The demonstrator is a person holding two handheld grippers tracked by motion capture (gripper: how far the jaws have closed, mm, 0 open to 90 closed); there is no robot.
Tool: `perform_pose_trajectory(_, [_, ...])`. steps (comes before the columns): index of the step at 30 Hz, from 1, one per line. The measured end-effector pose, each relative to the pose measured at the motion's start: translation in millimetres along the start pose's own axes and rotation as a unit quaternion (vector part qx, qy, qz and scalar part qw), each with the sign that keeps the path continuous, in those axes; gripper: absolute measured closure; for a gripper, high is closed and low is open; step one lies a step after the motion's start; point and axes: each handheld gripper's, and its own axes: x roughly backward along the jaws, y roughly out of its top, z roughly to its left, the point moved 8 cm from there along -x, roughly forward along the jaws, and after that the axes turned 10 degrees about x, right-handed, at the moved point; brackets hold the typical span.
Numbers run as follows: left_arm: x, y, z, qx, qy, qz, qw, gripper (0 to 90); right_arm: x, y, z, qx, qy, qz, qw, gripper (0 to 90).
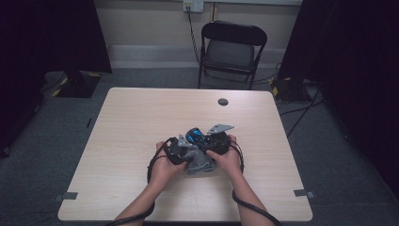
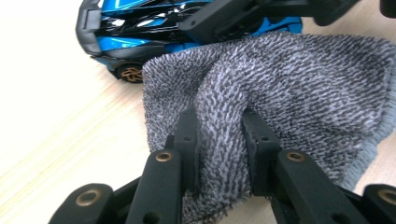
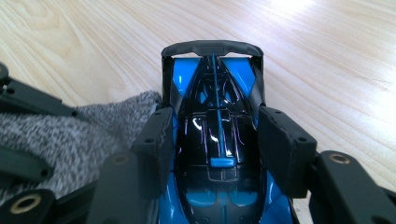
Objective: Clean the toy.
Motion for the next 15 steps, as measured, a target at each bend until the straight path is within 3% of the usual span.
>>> perform_pose_trajectory(15, [2.0, 1.6, 19.5, 0.015, 0.021, 0.001, 0.9997, 71.1, 0.2, -0.1, 0.1, 0.000, 0.001, -0.002, 1.0000, 46.3])
